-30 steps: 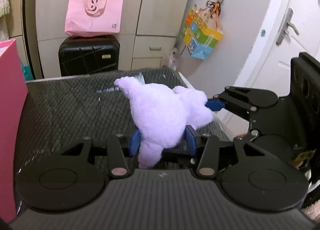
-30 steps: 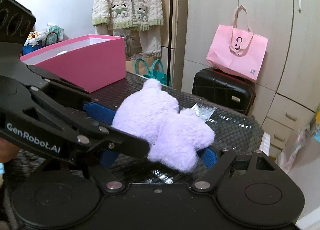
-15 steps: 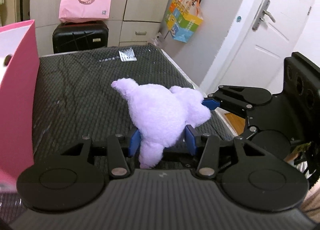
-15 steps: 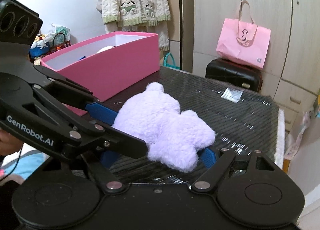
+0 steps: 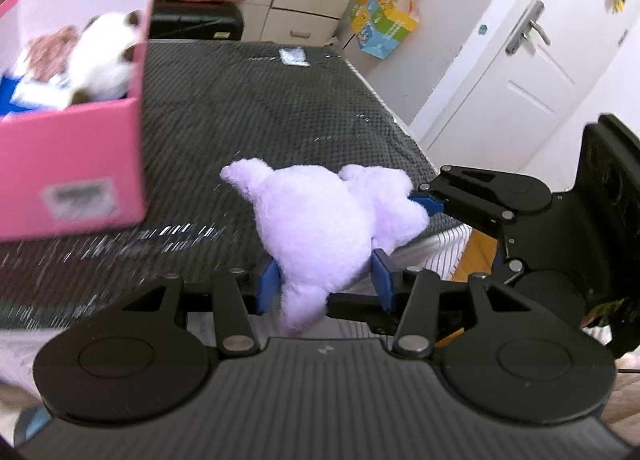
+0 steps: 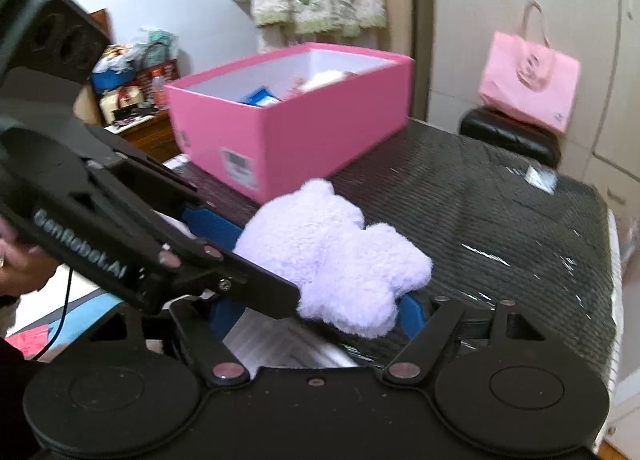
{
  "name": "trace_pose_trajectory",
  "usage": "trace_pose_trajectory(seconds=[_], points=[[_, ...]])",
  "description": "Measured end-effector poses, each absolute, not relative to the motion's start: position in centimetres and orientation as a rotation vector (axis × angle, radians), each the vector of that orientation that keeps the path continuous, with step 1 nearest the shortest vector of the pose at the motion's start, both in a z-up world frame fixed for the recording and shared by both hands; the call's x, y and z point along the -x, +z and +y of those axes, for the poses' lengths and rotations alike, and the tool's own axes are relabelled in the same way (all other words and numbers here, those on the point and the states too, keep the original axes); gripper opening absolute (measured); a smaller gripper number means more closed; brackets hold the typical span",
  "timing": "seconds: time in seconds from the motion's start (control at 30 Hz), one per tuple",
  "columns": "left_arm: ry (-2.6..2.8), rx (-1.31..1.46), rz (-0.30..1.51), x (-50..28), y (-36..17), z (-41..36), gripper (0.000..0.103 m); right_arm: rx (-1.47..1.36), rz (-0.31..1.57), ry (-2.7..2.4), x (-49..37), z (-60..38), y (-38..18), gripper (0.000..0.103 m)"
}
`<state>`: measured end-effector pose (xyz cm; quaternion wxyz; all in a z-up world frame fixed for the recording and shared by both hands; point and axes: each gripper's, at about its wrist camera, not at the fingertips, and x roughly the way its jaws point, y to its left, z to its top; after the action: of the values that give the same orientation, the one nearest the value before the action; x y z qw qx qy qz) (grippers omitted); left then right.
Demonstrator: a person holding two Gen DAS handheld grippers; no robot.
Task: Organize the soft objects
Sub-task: 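Lift and carry the lilac plush with the left tool to the pink box, then lower the lilac plush into the box and open the left tool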
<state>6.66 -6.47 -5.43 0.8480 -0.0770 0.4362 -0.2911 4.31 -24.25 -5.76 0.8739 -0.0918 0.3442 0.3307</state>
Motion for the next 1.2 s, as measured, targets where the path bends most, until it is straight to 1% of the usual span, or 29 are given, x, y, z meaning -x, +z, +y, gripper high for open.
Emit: trace_pose_trajectory(seconds=[0.3,0.53,0.7,0.83,1.03,1.2], points=[[-0.544,0.167,0.878,-2.4,-2.2,0.1,0.047,0.196,0.642,0.838,-1.6,-18.7,-3.3,0.081],[-0.481,0.13,0.78,-1.5,0.8,3.1,0.047,0.233,0.564,0.894,-1.8,-15.1,-0.6,0.081],[-0.459,0.166,0.741,-3.3,2.1,5.2,0.048,0.272,0.52,0.901,-3.5,-13.2,1.1,0.081],[-0.437,0.174,0.706,-5.5,3.2,6.4,0.048,0.253,0.503,0.898,-5.9,-11.9,2.1,0.081],[-0.389,0.193,0.656,-10.0,3.8,7.9,0.048,0.241,0.494,0.887,-10.9,-9.9,2.9,0.081],[-0.354,0.218,0.653,-14.1,3.6,8.9,0.048,0.245,0.511,0.891,-15.4,-8.9,3.2,0.081]])
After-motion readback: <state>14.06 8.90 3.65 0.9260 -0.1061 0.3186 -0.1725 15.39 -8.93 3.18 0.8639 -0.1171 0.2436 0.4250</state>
